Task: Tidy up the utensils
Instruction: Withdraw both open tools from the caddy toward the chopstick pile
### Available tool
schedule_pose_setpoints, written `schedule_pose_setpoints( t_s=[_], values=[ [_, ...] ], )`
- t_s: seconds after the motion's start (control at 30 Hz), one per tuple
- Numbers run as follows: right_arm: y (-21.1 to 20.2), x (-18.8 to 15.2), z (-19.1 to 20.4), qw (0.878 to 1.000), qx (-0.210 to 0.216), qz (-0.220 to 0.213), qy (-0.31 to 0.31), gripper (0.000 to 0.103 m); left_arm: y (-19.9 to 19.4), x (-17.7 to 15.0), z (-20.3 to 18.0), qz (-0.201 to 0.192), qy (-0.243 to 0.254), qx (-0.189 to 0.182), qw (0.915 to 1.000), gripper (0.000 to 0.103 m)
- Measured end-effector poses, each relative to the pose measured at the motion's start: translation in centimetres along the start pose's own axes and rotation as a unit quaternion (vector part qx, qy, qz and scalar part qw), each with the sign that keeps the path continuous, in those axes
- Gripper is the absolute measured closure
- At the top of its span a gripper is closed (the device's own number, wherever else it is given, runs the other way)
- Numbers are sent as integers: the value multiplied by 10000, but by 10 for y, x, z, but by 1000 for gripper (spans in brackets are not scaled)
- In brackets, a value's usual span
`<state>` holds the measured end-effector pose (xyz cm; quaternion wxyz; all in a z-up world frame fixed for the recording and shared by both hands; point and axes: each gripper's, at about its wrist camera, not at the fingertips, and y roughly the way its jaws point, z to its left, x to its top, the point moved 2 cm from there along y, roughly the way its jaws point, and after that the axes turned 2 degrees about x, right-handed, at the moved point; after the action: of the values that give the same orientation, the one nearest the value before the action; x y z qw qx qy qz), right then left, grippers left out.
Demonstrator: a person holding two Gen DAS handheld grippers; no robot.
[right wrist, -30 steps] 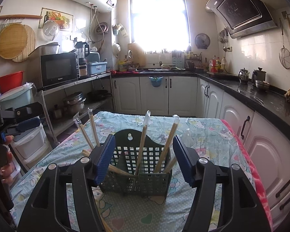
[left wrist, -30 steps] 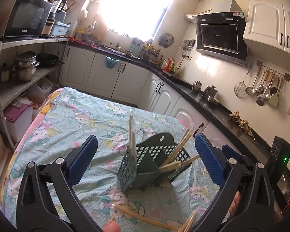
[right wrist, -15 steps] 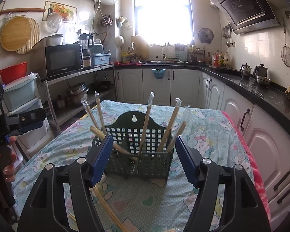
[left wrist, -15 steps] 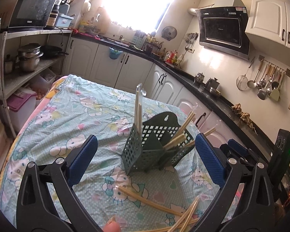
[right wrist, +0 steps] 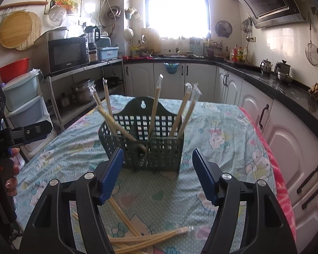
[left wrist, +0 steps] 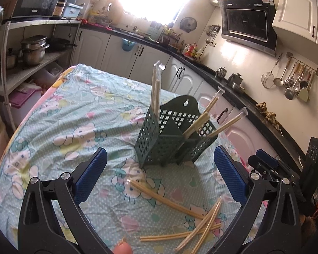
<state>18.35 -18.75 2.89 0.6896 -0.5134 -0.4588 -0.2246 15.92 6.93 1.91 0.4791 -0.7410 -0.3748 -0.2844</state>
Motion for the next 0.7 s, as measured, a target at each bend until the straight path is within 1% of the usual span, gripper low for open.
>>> schedule_pose_setpoints(
  t_s=[0.43,0.7],
  values=[
    [-4,-25,-2,9995,-31,322,51,38,8,-21,-5,260,69,44,9996,10],
    [-1,-44,-7,9981,-84,606,64,38,24,-36,-10,532,154,32,9985,10]
  ],
)
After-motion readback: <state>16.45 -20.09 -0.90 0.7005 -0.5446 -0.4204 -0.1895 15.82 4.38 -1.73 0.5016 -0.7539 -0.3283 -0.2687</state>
